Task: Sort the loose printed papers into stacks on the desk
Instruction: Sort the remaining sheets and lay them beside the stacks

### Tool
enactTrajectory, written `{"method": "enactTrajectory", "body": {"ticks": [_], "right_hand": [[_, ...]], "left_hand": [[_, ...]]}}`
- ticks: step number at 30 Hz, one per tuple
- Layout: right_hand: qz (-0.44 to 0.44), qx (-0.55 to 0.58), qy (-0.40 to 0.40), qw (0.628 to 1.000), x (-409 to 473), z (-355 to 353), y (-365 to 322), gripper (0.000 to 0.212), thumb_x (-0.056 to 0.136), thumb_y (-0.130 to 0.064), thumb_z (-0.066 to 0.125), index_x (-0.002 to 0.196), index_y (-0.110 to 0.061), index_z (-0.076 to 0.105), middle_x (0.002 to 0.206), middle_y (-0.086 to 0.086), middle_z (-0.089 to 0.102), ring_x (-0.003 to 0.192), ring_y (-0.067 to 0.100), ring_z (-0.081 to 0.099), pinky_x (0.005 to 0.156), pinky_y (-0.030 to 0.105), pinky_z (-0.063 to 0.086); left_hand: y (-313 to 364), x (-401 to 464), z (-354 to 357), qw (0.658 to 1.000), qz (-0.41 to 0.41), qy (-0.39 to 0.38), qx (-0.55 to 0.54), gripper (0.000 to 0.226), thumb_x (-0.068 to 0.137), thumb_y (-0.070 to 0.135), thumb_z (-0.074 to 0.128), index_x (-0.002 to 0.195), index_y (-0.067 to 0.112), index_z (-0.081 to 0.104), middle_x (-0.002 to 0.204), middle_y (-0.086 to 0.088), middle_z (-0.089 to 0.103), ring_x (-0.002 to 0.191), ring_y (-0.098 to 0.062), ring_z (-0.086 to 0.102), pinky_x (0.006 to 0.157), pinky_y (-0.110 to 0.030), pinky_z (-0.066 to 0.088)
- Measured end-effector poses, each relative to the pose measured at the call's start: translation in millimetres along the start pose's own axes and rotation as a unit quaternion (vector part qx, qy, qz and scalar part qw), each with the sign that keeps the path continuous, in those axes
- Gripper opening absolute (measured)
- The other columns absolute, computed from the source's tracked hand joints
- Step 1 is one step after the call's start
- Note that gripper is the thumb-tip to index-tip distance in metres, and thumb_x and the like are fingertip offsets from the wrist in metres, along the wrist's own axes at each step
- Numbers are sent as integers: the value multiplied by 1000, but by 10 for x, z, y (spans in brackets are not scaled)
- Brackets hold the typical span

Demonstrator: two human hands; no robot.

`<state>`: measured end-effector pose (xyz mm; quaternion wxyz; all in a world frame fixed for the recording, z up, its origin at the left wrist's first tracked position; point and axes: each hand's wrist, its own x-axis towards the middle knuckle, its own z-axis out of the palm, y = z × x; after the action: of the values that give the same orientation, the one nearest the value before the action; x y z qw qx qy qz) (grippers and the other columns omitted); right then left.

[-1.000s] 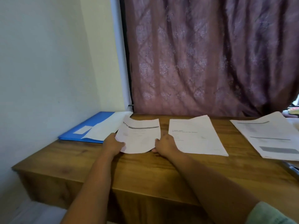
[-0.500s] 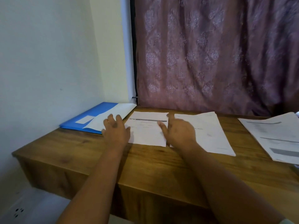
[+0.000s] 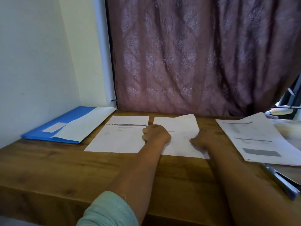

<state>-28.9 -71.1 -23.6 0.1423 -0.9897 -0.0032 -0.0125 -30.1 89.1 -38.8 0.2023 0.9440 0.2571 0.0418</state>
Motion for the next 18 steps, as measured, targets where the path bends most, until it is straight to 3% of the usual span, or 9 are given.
{"method": "enactTrajectory", "body": {"ticks": [2,5,8,11,15,18], "right_hand": [[2,5,-24,1000,58,-42,10,45,96,-33,59,130,-5,49,134,10,52,123,23,50,93,25,40],[36,55,-78,995,124,-115,76,48,94,-28,63,131,-2,48,135,13,50,125,26,49,99,28,41],[46,125,-109,985,219,-124,158,45,94,-17,63,133,0,46,133,15,48,126,31,47,99,32,42],[17,126,-121,984,246,-109,156,39,102,-13,47,137,3,43,137,15,47,133,31,42,100,29,38],[15,106,-56,993,165,-118,116,39,100,-8,39,136,5,44,139,23,47,131,36,44,103,38,38],[12,170,-23,985,157,-36,166,37,103,-12,40,135,6,43,141,21,47,130,32,45,100,29,37]], "left_hand": [[30,122,31,1000,-7,-2,8,66,83,41,68,137,9,48,134,-13,48,112,-26,47,89,-35,47],[8,225,-51,998,30,-32,37,53,85,43,66,127,13,57,130,-9,55,118,-28,52,84,-33,44],[-34,294,-96,994,55,-91,14,74,76,56,75,131,13,54,138,-7,55,124,-29,53,100,-37,47],[-32,286,-18,991,75,-108,-18,89,65,64,80,135,17,50,145,-6,49,129,-30,50,105,-42,45],[-30,199,35,995,77,-54,28,95,69,69,73,142,17,39,151,-8,40,139,-33,37,111,-42,35],[-29,70,41,997,76,-20,-8,91,75,60,74,142,11,36,149,-11,39,137,-31,35,106,-38,37]]}}
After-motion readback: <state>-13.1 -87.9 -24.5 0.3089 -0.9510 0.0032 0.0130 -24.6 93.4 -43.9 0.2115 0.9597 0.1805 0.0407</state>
